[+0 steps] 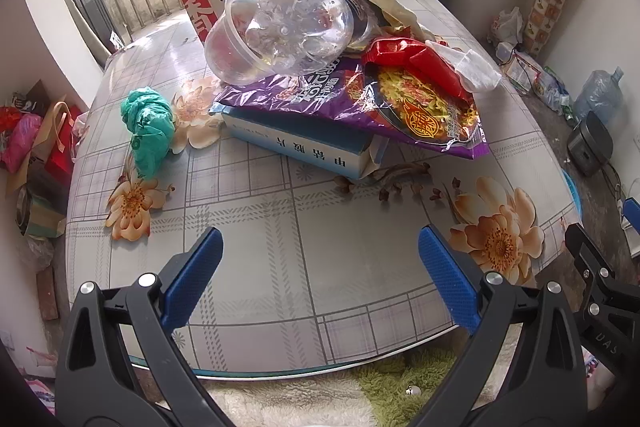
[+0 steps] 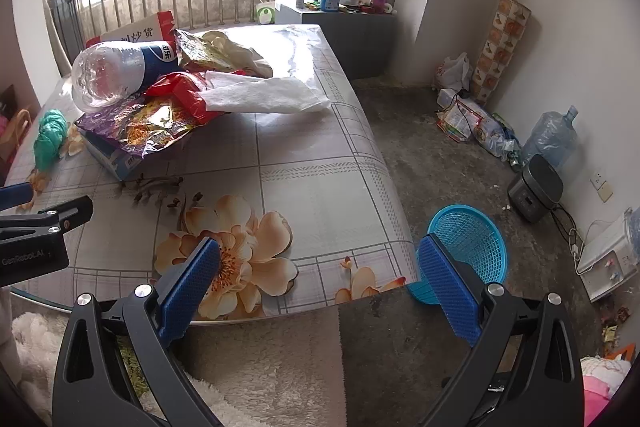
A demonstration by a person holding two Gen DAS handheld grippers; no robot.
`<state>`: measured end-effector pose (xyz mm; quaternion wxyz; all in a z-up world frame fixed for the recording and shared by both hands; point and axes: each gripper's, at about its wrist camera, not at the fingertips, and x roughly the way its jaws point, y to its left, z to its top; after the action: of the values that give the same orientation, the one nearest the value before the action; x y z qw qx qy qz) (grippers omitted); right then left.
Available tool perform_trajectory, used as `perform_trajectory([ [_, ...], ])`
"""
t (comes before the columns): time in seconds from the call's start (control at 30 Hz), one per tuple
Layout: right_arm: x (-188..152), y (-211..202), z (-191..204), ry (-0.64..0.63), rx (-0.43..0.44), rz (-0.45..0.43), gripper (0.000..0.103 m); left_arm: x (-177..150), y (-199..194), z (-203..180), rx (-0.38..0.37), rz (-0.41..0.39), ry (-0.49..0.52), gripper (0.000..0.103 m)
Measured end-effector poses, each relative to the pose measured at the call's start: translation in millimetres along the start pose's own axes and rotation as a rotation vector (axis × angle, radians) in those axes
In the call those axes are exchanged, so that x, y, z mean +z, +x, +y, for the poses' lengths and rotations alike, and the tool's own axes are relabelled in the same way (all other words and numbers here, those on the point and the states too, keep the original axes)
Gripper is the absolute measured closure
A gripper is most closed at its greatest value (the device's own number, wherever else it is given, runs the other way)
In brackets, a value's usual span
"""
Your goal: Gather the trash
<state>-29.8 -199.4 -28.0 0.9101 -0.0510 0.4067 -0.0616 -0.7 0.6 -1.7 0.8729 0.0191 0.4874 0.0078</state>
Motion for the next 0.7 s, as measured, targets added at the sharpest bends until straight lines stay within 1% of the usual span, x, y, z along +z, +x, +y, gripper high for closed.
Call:
perform_trajectory([
  [0.3,0.1,0.3,-0.1,-0.008,-0.014,-0.001,0.006,-0.1,-1.1,-1.6,-0.002,0.0,0.009,0.009],
  [0.7,-1.0,0.6,-1.2,-0.029,-0.066,-0.007,0.006,0.9,-3.4,-6.7,-0.005,-0.001,0.025,0.009],
])
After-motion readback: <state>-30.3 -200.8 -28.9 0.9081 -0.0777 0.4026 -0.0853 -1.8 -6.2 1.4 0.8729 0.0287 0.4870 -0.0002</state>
